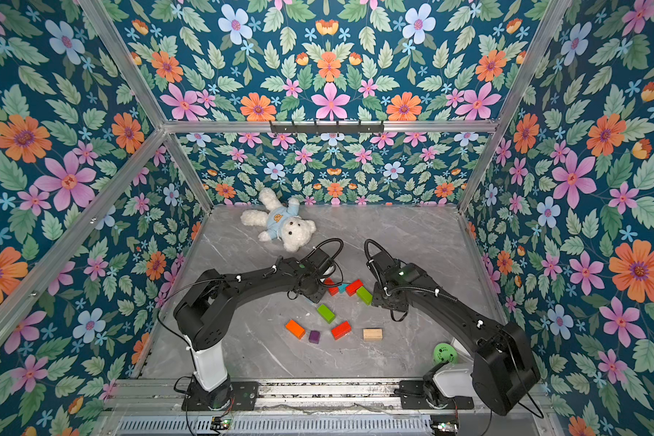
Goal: Assemble a heart with building blocks
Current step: Assemble the building block at the center of the board.
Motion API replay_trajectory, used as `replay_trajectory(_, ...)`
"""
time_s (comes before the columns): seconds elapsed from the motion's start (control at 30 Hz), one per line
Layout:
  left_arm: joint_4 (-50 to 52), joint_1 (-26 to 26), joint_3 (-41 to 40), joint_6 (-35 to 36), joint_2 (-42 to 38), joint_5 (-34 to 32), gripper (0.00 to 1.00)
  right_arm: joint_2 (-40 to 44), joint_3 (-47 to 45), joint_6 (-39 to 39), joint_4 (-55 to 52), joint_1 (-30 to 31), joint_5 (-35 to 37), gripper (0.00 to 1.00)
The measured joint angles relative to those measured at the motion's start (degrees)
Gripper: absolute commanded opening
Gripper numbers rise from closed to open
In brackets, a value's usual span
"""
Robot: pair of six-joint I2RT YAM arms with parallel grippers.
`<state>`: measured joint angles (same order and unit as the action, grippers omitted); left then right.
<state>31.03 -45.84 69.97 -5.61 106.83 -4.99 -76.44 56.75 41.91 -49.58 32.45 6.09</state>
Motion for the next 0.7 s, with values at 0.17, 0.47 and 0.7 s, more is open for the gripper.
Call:
replay_trajectory(0.17, -0.4, 0.0, -1.4, 0.1, -1.2, 0.0, 0.22, 0.0, 0.6, 0.0, 0.0, 0.0, 0.0, 0.58)
replay_trajectory(0.47, -1.2, -1.2, -1.8, 2.2, -1.6, -1.3, 0.10, 0.0, 0.6, -0.1, 0.1, 0.0, -0.2, 0.58)
replay_trajectory(0.7, -1.6, -1.4, -0.4, 3.2, -0.9, -1.7, 0.06, 0.0, 0.6, -0.1, 0.2, 0.0, -0.2, 0.58)
